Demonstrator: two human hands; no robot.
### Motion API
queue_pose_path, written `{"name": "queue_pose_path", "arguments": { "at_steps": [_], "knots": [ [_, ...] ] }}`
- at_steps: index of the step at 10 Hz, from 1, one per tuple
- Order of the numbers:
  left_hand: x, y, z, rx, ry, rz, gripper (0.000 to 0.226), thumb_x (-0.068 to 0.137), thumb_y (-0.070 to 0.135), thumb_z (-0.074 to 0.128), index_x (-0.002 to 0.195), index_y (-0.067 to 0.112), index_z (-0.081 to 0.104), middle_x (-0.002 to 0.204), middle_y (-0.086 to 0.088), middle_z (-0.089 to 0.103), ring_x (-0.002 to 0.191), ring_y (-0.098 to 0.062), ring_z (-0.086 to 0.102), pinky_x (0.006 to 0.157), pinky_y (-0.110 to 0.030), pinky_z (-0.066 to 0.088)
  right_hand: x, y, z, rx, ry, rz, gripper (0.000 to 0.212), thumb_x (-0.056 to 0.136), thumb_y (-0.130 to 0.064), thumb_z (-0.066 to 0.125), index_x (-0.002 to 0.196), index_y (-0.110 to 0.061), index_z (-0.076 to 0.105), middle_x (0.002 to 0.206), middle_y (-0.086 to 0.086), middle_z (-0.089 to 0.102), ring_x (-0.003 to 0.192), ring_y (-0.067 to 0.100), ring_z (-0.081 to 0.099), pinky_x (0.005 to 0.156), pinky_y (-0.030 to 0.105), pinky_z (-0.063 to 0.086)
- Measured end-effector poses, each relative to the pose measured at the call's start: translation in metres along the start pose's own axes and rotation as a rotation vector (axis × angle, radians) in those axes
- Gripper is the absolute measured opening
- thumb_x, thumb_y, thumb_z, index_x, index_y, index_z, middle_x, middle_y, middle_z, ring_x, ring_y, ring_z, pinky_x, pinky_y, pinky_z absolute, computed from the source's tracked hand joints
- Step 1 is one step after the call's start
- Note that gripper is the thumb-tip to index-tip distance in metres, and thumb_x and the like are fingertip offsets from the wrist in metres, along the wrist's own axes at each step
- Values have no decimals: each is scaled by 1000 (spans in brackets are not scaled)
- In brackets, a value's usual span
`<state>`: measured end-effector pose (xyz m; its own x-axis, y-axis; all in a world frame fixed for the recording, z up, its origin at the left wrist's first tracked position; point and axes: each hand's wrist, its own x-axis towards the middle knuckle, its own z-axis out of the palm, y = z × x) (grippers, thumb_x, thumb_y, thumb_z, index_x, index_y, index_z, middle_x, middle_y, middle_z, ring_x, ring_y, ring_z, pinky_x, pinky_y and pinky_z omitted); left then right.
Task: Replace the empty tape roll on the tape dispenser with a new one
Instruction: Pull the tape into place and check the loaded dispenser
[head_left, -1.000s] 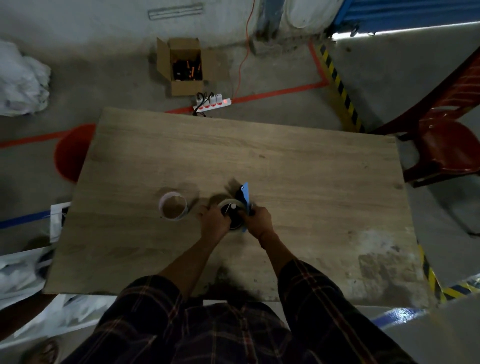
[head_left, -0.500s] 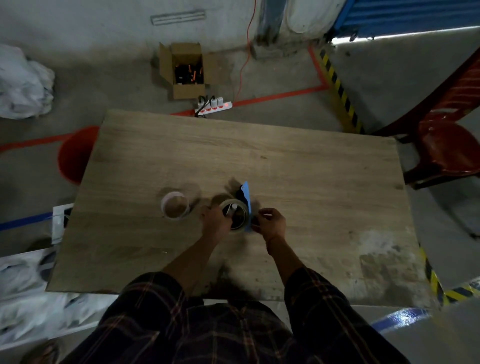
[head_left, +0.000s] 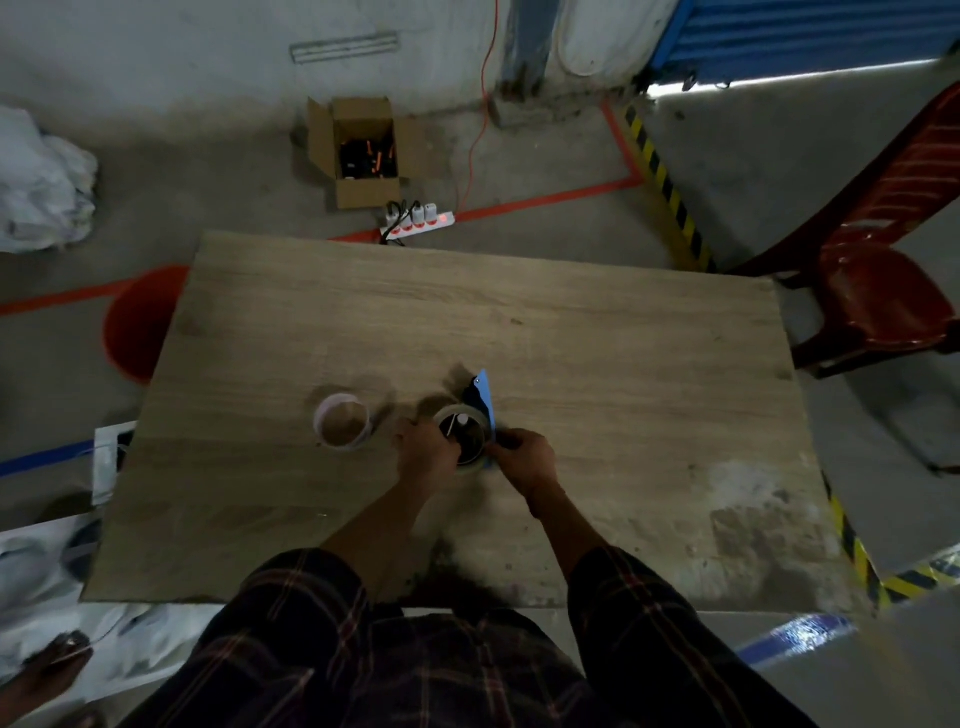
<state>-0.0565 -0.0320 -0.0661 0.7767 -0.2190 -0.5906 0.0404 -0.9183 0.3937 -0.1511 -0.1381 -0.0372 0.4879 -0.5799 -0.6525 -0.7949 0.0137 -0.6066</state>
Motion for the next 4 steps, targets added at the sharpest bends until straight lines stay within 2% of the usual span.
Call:
{"name": "queue_pose_path", "arguments": {
  "at_steps": [1,2,3,4],
  "knots": [
    [2,2,-10,-55,-37,30,52,88,40,63,124,4,58,123,-24,61,123,-41,52,99,-42,43,11,0,-7,-23,-44,45,43,78,-30,81,114,-8,73,108,13,76,96,24,70,95,43,57],
    [-1,5,-30,-63,-59,77,52,85,41,68,122,5,61,120,-21,66,113,-38,62,87,-37,49,38,14,-7,-82,-18,38,42,73,-36,81,102,-8,72,99,14,77,96,30,73,86,47,60],
    [-3,12,-48,-53,-74,128,53,87,39,69,122,1,63,124,-20,67,115,-36,63,85,-34,48,20,-14,-19,-241,8,-10,23,83,-29,70,88,-6,70,96,18,74,101,38,69,88,43,57],
    [-4,29,-80,-89,-37,92,73,86,45,68,137,-3,46,141,-23,53,130,-36,52,97,-36,45,8,-44,-33,-345,57,-80,38,92,-26,64,118,1,65,127,21,65,122,35,58,95,32,45]
  ]
}}
